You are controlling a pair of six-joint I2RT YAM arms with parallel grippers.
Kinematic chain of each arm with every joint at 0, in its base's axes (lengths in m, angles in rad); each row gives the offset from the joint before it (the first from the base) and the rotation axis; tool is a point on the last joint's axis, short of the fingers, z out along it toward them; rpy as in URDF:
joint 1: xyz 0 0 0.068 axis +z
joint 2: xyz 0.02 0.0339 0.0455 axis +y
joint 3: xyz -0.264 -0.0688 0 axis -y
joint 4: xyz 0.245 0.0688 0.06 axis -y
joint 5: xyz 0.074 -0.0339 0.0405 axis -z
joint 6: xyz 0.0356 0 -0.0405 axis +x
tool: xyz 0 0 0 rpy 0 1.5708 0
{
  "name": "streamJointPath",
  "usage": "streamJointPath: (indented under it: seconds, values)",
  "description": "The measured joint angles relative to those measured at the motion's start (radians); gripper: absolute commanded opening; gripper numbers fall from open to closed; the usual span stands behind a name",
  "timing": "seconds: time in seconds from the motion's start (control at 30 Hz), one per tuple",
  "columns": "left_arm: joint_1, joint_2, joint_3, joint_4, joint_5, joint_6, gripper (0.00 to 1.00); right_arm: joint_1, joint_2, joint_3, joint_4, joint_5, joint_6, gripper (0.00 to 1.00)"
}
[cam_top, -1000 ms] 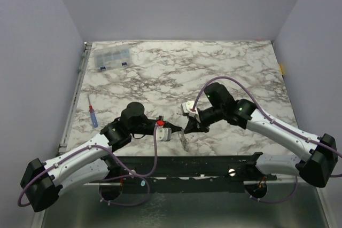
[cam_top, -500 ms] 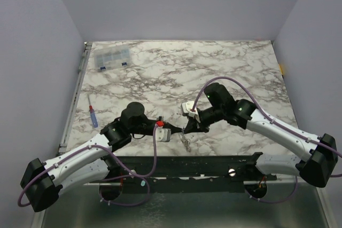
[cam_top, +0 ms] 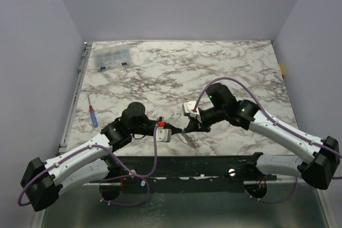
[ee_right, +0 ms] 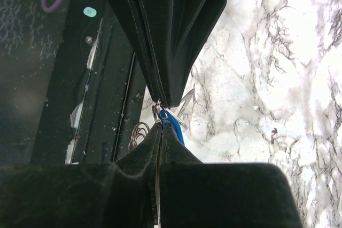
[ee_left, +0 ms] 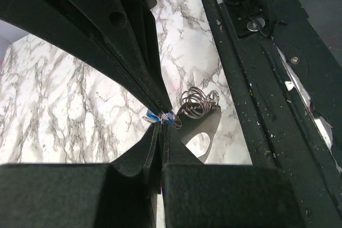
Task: Put the keys on the keyring
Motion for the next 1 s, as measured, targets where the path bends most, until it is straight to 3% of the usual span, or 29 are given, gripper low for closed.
streamJointPath:
  seconds: [1.0]
  values:
    - [0.0,-0.003,0.0,-0.001,0.0,0.01,0.0,0.0,-0.011,0.001,-0.001,0.034,0.011,0.0]
